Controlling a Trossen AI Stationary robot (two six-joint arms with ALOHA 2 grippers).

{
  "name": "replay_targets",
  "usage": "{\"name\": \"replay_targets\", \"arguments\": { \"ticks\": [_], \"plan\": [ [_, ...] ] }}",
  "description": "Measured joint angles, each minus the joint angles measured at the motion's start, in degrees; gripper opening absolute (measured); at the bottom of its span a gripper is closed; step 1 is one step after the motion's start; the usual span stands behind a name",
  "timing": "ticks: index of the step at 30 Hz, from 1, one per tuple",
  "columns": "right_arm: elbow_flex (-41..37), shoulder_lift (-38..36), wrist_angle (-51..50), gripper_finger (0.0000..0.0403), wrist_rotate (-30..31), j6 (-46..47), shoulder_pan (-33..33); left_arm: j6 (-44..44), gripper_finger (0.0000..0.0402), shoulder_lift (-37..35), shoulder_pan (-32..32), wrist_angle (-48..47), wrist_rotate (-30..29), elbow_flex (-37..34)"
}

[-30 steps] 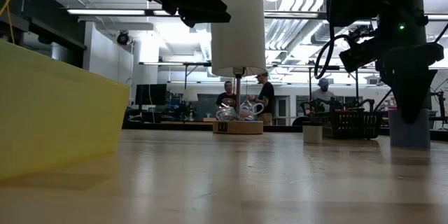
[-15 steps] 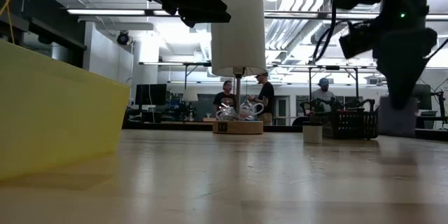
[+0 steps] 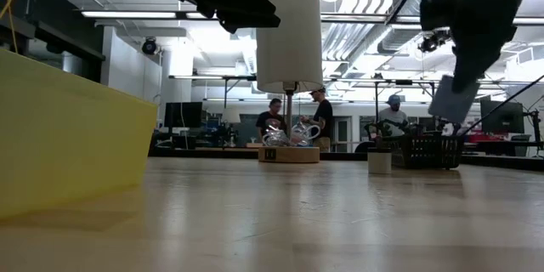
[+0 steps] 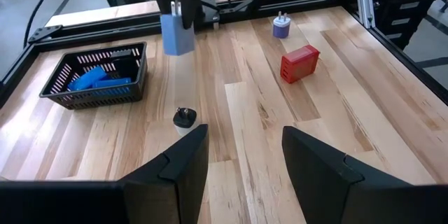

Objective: Pick & Place Office items
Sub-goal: Put the light blue charger adapter into the yellow bin

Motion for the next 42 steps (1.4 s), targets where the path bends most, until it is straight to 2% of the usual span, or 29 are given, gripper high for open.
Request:
{"name": "replay_targets", "arguments": {
  "ticks": [11,18,22,26,34,42],
  "plan": [
    [0.00,-9.90,3.72,0.0114,5.84,-3.00,0.00,0.00,0.0175,0.00,0.00,0.00,0.01,0.00],
    [0.00,-12.91,5.37,0.0115,6.05,-4.45,0.00,0.00,0.0175,0.00,0.01,0.00,0.00,0.00],
    [0.00,-12.77,6.30,0.0112,6.01,-5.73,0.00,0.00,0.0175,0.00,0.02,0.00,0.01,0.00],
    [0.00,-12.24,11.30,0.0115,5.81,-8.81,0.26,0.00,0.0175,0.00,0.00,0.00,0.01,0.00],
    [0.00,-7.67,26.03,0.0113,5.80,-15.24,4.57,0.00,0.0175,0.00,0.00,0.00,0.00,0.00],
    [0.00,-0.04,40.03,0.0113,6.07,-21.28,9.54,-0.01,0.0175,0.00,0.00,0.00,0.00,0.00]
  ]
}}
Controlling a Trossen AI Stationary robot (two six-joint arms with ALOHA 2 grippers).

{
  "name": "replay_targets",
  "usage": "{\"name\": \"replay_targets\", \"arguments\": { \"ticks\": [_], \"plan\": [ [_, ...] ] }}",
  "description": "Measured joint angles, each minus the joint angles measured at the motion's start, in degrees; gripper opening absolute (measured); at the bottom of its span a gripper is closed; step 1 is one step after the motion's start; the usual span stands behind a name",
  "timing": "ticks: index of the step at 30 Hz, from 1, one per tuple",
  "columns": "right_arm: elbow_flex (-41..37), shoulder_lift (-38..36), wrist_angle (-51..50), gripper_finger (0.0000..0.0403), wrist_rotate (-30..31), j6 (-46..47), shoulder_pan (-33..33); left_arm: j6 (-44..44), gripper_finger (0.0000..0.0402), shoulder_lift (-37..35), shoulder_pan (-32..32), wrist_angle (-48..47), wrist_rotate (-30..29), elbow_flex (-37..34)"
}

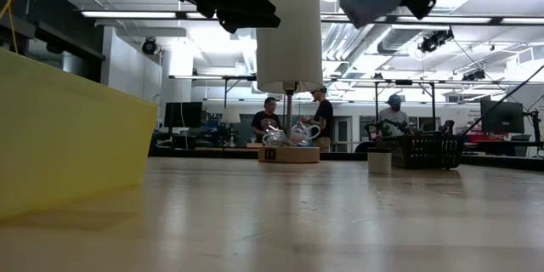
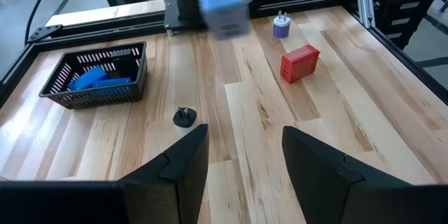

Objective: Pick & Place Office items
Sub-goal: Put the light blue charger adapter into the yellow bin

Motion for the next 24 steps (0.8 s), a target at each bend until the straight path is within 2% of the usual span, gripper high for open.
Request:
{"name": "replay_targets", "arguments": {
  "ticks": [9,24],
  "plan": [
    [0.00,5.22,8.17,0.0113,2.81,-2.79,4.84,0.01,0.0175,0.00,0.00,0.21,0.01,0.00],
    [0.00,5.50,8.92,0.0116,4.41,-2.94,3.40,0.01,0.0175,0.00,0.01,0.21,0.00,0.00]
  ]
}}
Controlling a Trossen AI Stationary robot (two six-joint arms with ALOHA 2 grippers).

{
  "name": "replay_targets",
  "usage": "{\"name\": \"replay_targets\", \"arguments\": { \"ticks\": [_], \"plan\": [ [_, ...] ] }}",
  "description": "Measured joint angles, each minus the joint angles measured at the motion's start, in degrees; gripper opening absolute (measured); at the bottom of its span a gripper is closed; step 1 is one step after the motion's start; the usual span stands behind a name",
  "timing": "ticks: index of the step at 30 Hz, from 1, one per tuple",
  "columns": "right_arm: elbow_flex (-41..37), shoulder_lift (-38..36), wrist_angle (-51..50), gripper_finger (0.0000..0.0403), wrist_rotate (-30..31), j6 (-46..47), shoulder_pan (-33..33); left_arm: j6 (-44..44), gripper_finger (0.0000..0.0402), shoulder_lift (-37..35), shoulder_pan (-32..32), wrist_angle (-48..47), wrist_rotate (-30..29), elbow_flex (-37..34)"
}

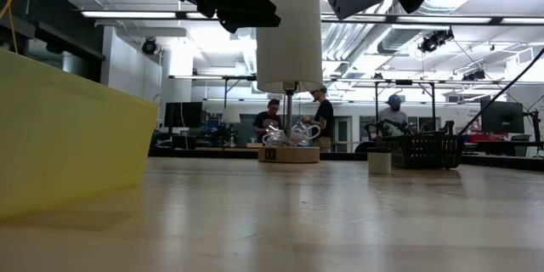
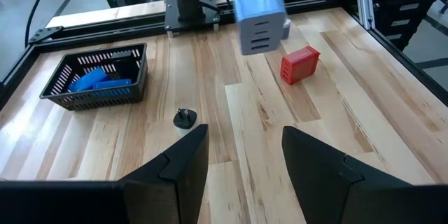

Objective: Pick & Place Office items
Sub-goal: Put the light blue charger adapter into the yellow bin

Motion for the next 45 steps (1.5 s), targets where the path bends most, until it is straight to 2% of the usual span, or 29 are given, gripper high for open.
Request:
{"name": "replay_targets", "arguments": {
  "ticks": [6,15,20,45],
  "plan": [
    [0.00,3.23,7.10,0.0114,-1.89,-3.63,-2.14,-0.02,0.0175,0.00,-0.01,0.01,-0.01,0.00],
    [0.02,8.34,15.95,0.0114,-0.95,-8.14,-4.45,0.00,0.0175,0.00,0.01,-0.01,0.01,0.00],
    [0.00,10.24,17.12,0.0115,-1.46,-8.22,-5.30,0.00,0.0175,0.00,-0.01,-0.03,-0.01,0.00],
    [0.00,10.06,18.01,0.0115,-1.14,-8.79,-5.29,0.00,0.0175,0.02,-0.01,2.59,-0.01,0.01]
  ]
}}
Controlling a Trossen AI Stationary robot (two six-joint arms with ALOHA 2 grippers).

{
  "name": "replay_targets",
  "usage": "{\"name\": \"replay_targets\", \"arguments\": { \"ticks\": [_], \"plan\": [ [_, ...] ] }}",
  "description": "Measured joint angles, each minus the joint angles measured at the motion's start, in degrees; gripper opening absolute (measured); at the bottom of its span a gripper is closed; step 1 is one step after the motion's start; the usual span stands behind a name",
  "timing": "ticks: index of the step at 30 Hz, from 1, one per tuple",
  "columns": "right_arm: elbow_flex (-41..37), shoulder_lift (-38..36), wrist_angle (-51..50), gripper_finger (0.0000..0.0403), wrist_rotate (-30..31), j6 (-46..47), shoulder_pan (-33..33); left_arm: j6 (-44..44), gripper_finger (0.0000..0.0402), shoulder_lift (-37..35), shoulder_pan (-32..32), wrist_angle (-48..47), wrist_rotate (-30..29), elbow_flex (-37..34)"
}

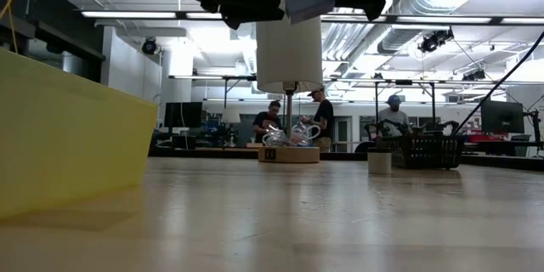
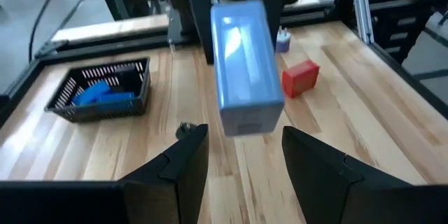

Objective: Pick & Place Office items
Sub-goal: Put the light blue charger adapter into the yellow bin

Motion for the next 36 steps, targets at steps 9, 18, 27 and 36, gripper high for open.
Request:
{"name": "replay_targets", "arguments": {
  "ticks": [9,18,27,36],
  "plan": [
    [0.00,0.00,0.87,0.0115,1.18,-1.42,-0.02,-0.01,0.0175,0.02,0.00,3.63,0.01,0.02],
    [0.00,0.00,4.42,0.0114,1.18,-3.81,-0.02,-0.02,0.0175,0.02,0.00,7.07,0.02,0.02],
    [0.00,0.00,6.02,0.0114,1.42,-4.50,-0.02,-0.02,0.0175,0.02,0.01,8.06,0.02,0.02],
    [0.00,0.00,6.04,0.0113,1.42,-4.50,-0.02,-0.03,0.0175,0.02,0.00,9.99,0.03,0.02]
  ]
}}
